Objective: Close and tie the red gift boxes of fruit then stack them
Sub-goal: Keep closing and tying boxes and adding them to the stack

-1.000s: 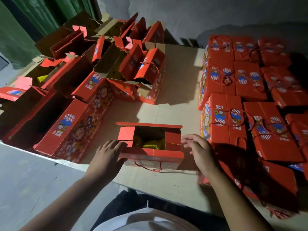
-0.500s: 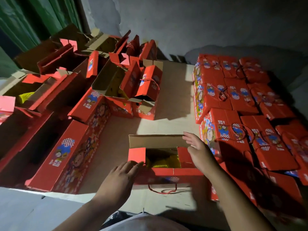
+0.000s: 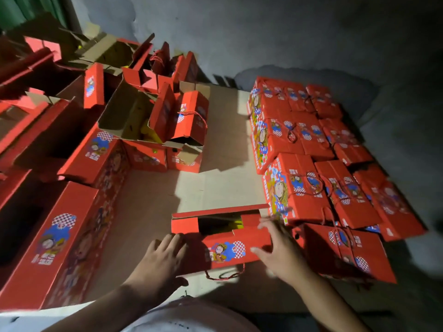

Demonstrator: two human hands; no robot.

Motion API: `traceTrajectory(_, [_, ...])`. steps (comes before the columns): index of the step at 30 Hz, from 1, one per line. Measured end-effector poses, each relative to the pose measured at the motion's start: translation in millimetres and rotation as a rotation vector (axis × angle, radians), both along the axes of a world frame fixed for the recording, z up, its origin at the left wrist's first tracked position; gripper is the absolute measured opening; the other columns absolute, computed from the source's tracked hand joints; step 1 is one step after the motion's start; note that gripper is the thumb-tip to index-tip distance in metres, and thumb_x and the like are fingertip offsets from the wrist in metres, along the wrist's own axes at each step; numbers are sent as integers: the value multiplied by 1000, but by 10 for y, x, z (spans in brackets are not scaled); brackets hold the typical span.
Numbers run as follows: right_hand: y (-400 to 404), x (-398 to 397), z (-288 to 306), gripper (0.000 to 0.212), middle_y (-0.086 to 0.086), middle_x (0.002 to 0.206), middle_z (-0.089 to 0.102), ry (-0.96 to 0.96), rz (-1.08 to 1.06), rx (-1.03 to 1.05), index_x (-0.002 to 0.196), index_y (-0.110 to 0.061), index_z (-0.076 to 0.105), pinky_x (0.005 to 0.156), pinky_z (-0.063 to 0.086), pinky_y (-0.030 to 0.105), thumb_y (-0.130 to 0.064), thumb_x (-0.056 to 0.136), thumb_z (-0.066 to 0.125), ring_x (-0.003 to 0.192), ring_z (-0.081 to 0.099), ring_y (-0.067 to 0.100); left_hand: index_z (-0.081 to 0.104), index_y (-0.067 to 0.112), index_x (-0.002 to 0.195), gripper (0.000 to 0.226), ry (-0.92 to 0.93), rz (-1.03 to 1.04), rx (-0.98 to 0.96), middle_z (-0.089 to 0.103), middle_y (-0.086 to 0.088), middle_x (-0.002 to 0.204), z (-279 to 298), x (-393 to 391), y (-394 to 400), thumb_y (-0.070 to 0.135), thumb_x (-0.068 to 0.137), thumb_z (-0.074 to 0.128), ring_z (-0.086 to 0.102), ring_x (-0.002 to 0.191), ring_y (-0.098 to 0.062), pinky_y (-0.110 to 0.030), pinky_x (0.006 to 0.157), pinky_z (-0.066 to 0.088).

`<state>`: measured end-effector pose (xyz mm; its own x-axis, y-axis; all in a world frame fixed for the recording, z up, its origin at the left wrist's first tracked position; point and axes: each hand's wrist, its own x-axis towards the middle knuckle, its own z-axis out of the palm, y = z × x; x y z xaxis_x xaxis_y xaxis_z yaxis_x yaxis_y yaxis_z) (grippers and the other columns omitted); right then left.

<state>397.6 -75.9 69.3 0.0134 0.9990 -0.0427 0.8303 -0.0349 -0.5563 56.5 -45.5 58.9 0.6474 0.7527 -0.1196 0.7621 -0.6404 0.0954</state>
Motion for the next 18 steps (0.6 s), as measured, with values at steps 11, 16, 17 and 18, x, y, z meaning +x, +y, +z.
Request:
traceTrajectory(11, [-1, 55, -79, 87, -25, 147, 35, -325, 299, -123, 150, -44, 32, 116, 34, 28, -54, 77, 79, 140, 31, 3, 52, 22, 141, 86, -71, 31, -26, 57, -3, 124, -58, 97, -85, 46, 63, 80, 57, 105, -29, -42, 75, 52])
traceTrajectory(16, [29, 108, -106, 81, -22, 142, 44, -318, 323, -79, 150, -41, 39, 116, 36, 26, -48, 79, 78, 135, 38, 5, 52, 19, 138, 76, -134, 54, 13, 55, -4, 129, -167, 98, -192, 39, 69, 77, 56, 108, -30, -43, 81, 48])
traceTrajectory(17, [27, 124, -116, 81, -21, 143, 45, -315, 327, -76, 151, -40, 39, 117, 36, 27, -48, 79, 78, 136, 39, 5, 52, 18, 139, 75, -140, 59, 21, 54, -5, 132, -205, 96, -211, 37, 70, 76, 56, 112, -30, -43, 85, 47])
traceTrajectory(18, [25, 135, -128, 81, -19, 144, 47, -314, 331, -77, 152, -39, 39, 117, 37, 29, -49, 80, 77, 137, 39, 6, 52, 17, 141, 74, -140, 64, 30, 53, -6, 137, -248, 92, -229, 35, 73, 74, 56, 117, -31, -44, 89, 46])
